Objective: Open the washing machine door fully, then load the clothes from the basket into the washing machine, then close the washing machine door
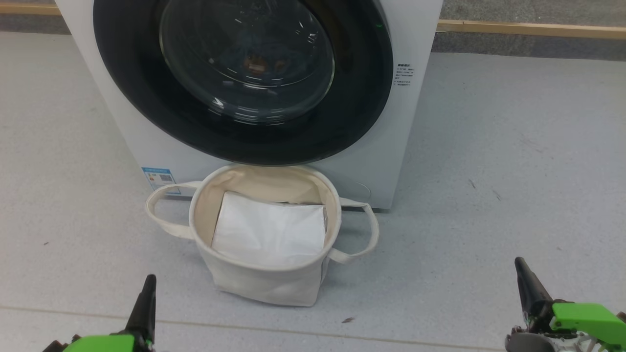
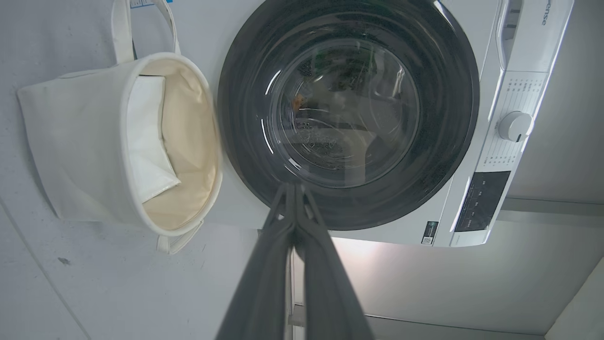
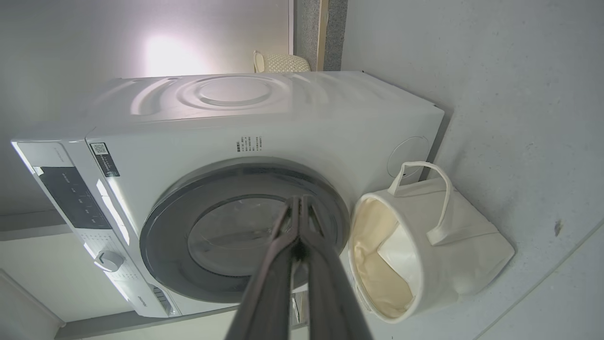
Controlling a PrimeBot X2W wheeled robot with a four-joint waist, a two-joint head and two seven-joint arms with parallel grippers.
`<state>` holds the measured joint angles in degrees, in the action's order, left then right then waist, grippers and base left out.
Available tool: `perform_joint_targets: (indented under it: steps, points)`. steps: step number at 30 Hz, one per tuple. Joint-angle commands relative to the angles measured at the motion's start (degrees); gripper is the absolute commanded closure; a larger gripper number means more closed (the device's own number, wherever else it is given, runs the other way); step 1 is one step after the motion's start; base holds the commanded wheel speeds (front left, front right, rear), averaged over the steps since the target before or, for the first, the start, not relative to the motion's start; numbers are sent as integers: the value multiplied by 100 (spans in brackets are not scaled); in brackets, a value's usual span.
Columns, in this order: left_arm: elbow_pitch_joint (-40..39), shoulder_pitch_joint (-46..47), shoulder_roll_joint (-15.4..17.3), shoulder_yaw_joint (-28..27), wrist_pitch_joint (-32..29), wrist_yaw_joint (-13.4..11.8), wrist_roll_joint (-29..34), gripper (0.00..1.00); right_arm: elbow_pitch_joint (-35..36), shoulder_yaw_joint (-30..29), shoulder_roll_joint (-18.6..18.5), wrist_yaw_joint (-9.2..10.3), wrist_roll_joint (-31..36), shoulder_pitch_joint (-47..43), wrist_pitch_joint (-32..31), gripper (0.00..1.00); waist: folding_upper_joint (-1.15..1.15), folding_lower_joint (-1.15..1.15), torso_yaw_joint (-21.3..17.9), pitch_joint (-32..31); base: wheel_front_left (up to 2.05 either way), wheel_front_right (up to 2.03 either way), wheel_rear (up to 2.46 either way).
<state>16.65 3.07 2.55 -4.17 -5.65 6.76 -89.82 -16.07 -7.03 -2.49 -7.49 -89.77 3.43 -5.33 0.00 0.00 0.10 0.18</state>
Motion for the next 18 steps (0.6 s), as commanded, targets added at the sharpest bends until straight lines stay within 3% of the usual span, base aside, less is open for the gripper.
perform_joint_targets:
  steps: [1, 18]
  points:
    - [-246, 310, 32, -219, -59, 67, -138, 100, 205, 78, -56, 0, -154, 265, -75, 100, 0, 0, -3, 0, 0, 0, 0]
    - [-259, 313, 32, -236, -84, 73, -234, 100, 205, 64, -52, 0, -251, 274, -105, 100, 0, 0, -10, 0, 0, 0, 0]
